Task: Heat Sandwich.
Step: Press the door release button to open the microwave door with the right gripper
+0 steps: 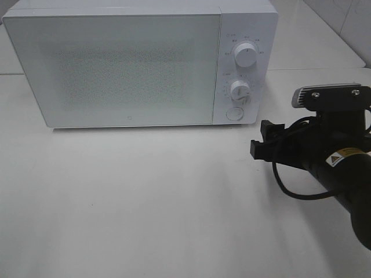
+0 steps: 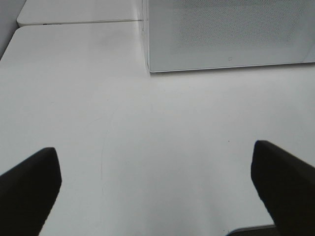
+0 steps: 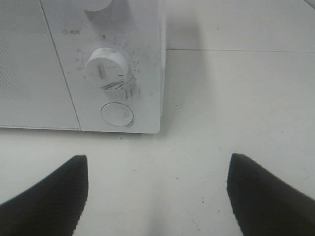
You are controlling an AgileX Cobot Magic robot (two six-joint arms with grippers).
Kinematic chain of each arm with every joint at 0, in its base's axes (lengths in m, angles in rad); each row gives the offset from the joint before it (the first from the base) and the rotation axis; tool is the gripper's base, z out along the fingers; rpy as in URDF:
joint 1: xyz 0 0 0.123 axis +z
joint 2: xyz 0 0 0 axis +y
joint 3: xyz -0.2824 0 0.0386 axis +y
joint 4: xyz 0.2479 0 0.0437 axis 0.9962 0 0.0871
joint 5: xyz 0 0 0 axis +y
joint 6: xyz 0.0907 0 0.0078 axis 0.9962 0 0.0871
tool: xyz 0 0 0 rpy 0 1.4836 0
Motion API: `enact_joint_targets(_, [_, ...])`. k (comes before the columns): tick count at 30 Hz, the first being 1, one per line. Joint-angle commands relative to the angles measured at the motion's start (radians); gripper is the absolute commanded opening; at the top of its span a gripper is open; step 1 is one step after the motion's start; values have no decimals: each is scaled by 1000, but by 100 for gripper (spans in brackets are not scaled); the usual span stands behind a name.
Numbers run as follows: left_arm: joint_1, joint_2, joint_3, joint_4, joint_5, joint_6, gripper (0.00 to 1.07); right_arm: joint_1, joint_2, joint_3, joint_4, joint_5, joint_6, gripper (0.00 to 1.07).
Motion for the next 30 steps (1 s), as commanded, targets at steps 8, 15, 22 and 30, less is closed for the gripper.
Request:
enact_joint_targets(8, [-4,-22,4,-11,-3,-3,101,119,67,-64,93,-15,-54,76])
enact_joint_targets(15, [-4,-22,4,-11,-3,-3,101,120,67,-64,93,-7,45,76])
enact_joint_targets(22, [-4,-22,4,-11,-3,-3,101,120,67,-64,90,-4,298,76])
enact_joint_targets(30, [-4,-22,4,-11,-3,-3,101,120,67,-63,88,2,906,69])
